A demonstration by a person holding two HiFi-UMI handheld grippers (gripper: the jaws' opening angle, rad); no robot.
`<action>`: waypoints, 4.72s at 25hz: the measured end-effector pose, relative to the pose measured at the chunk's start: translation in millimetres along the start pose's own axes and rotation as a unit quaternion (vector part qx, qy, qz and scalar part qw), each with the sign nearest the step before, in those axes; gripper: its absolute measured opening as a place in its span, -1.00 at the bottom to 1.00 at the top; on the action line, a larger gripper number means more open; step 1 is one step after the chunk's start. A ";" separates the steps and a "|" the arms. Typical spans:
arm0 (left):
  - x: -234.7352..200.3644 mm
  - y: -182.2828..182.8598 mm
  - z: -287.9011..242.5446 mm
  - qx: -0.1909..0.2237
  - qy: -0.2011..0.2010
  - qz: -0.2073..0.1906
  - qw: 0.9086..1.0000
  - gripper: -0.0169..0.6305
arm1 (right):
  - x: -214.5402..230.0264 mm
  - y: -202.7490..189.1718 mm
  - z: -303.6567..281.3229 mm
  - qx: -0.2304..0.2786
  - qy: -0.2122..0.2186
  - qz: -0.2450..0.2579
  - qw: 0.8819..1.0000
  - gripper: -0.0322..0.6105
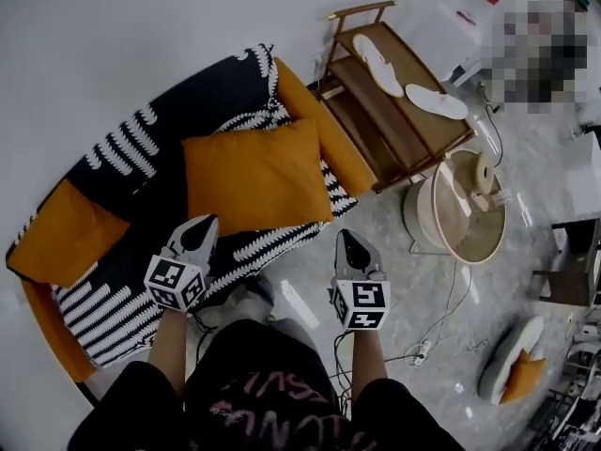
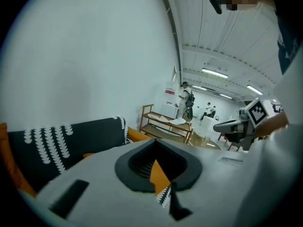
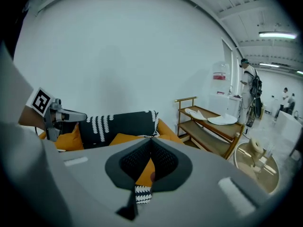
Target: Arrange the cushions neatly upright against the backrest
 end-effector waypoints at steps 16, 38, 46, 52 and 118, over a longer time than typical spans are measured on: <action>-117.8 -15.0 -15.4 -0.034 0.112 0.035 0.993 -0.95 | 19.6 5.4 -148.1 -0.059 0.046 -0.031 0.997 -0.81; -198.2 -134.7 -141.6 -0.125 0.158 0.051 0.978 -0.91 | 70.1 -109.5 -331.3 -0.165 0.085 0.023 0.982 -0.76; -237.6 -191.6 -176.6 -0.163 0.175 0.074 0.968 -0.68 | 84.8 -149.9 -375.6 -0.195 0.080 0.023 0.977 -0.50; -261.5 -214.9 -182.5 -0.189 0.193 0.096 0.958 -0.26 | 87.8 -162.8 -387.4 -0.220 0.084 0.018 0.972 -0.01; -333.1 -80.4 -61.6 0.000 0.404 0.083 0.911 -0.59 | -68.7 41.5 -524.1 -0.073 0.261 0.173 0.947 -0.12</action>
Point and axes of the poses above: the fingertips, and each gripper's own axes: z backward along the fingers, x to its right, y out of its top, the point moved 6 cm from there along z, backward along the fingers, and after that the axes turned 1 degree about -z, right-handed, at the moved point
